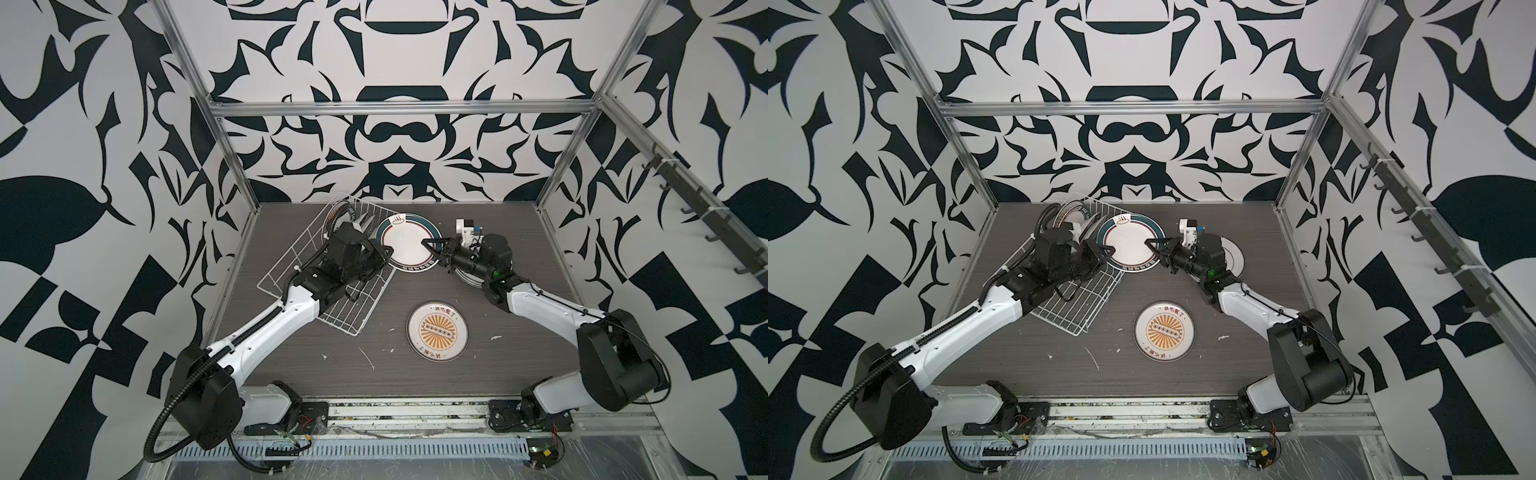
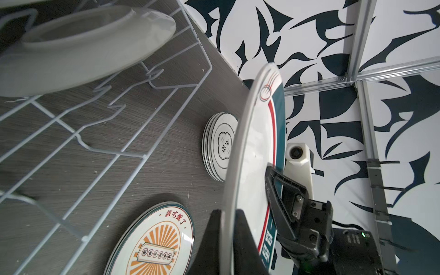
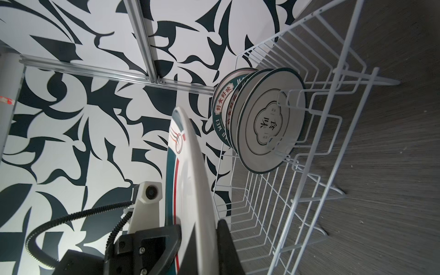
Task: Unload the plates from the dish rack
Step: Place a plate on the plates.
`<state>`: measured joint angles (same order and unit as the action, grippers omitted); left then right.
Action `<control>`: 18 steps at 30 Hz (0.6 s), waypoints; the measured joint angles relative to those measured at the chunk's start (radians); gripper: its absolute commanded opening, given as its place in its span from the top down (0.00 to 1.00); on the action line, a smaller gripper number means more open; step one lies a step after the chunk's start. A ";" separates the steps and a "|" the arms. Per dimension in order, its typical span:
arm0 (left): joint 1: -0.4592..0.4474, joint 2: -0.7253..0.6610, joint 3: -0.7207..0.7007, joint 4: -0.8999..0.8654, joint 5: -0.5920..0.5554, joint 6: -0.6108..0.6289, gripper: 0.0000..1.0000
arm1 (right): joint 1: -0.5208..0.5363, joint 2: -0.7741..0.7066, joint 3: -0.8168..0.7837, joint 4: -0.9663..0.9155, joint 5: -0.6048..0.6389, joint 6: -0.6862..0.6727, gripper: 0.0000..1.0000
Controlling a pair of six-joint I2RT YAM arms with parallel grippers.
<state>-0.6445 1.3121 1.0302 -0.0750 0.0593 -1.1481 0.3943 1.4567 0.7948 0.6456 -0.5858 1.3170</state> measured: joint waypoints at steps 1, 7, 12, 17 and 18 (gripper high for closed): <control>-0.002 0.005 0.000 -0.005 0.002 0.010 0.66 | 0.002 -0.002 0.000 -0.008 0.000 -0.009 1.00; -0.003 0.015 0.008 -0.039 -0.002 0.074 0.47 | -0.004 -0.054 0.000 -0.152 -0.005 -0.083 1.00; 0.019 -0.001 0.050 -0.115 -0.052 0.146 0.29 | -0.043 -0.171 0.029 -0.401 0.004 -0.216 1.00; 0.060 -0.008 0.113 -0.208 -0.111 0.219 0.18 | -0.089 -0.283 0.121 -0.701 0.051 -0.380 1.00; 0.065 -0.010 0.123 -0.229 -0.130 0.241 0.00 | -0.097 -0.306 0.136 -0.761 0.067 -0.412 1.00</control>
<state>-0.5797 1.3025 1.1534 -0.3035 -0.0711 -0.9073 0.2970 1.1503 0.9310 -0.1158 -0.5190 0.9054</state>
